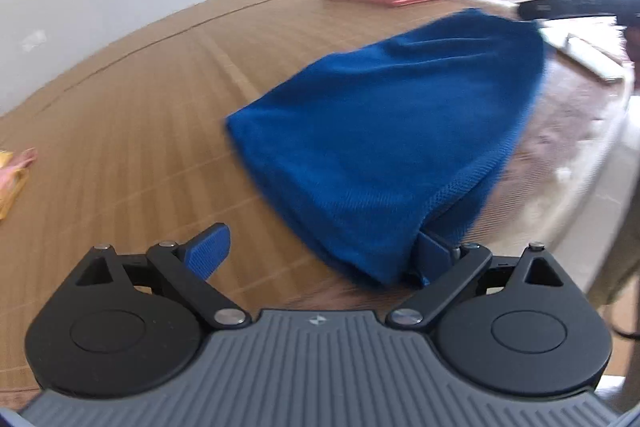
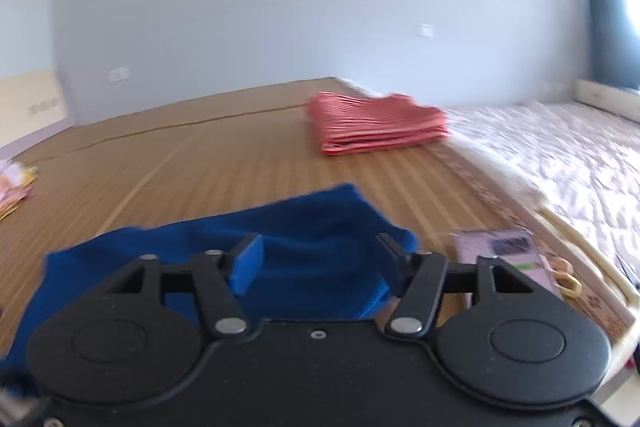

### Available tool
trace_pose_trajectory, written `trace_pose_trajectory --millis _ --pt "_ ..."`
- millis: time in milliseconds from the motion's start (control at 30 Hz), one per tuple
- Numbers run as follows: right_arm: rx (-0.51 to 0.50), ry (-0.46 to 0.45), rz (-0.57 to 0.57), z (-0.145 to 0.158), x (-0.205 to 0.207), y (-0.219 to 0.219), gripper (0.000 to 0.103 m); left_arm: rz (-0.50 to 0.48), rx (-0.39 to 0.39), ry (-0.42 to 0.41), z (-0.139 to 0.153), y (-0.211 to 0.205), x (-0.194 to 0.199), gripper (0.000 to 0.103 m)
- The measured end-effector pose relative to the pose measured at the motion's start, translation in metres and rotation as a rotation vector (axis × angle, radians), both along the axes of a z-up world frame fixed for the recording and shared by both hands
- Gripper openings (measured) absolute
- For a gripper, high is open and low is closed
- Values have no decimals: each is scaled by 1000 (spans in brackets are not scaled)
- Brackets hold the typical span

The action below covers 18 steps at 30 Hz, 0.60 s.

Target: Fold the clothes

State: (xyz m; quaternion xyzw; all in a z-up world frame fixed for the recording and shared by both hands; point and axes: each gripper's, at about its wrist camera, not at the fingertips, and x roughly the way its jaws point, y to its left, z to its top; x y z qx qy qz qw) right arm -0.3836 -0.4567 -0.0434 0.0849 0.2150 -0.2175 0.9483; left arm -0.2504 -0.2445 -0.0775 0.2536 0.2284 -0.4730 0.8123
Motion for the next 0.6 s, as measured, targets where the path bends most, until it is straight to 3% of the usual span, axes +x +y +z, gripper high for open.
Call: trace_pose_trajectory --millis 133,300,400,467,600 --pt "-81 35 201 4 21 34 70 66 1 -3 6 18 17 98" --pt "-183 78 451 10 47 77 67 47 -42 22 20 40 21 98" --pt "-247 126 596 10 69 104 54 -9 -65 66 18 39 17 98" --pt "-281 173 697 8 85 120 41 -30 -50 50 14 36 12 98" --pt "-341 247 861 11 95 143 41 -47 -8 0 3 29 4 98"
